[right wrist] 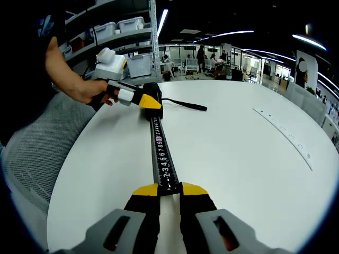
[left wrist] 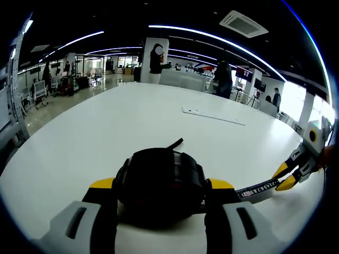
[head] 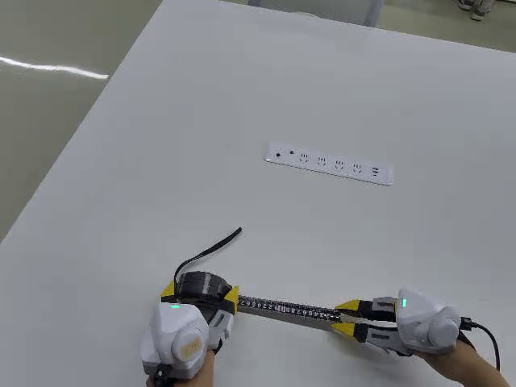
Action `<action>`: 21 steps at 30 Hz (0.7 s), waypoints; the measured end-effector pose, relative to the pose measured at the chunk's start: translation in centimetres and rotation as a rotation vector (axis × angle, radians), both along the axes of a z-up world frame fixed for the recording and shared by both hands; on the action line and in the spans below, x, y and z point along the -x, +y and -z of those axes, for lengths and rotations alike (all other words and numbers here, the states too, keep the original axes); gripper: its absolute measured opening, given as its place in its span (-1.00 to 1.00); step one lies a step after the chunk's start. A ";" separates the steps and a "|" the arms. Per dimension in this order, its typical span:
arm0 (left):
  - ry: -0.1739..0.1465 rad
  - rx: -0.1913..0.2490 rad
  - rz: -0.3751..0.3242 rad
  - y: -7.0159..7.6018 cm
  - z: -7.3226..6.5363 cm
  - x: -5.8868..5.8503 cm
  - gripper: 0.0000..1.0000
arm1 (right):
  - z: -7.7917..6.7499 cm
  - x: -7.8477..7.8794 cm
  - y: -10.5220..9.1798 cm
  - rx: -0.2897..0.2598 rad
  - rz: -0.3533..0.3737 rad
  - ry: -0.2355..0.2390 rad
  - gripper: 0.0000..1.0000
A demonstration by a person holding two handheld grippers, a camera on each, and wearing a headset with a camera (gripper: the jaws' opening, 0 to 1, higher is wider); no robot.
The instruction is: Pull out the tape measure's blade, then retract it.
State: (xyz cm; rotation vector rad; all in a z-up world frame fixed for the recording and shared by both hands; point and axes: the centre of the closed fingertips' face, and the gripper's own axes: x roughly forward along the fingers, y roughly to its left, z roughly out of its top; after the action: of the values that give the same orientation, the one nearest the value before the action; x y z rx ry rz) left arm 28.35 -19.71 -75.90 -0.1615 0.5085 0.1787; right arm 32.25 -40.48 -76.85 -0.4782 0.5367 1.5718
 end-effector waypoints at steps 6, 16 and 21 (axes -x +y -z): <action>-0.001 -0.011 -0.009 0.1 0.0 -0.2 0.30 | 0.1 -0.1 0.0 -0.001 0.002 0.001 -0.77; 0.018 -0.016 -0.024 0.2 0.2 -0.4 0.36 | 0.0 0.0 0.2 -0.001 0.003 0.004 -0.77; 0.018 -0.004 -0.049 0.5 0.2 -0.8 0.39 | 0.1 0.0 0.1 0.000 0.002 0.004 -0.77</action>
State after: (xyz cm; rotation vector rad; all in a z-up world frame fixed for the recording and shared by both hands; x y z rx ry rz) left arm 29.15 -19.22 -76.05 -0.1688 0.5223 0.2294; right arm 32.21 -40.36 -77.00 -0.4741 0.5402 1.5708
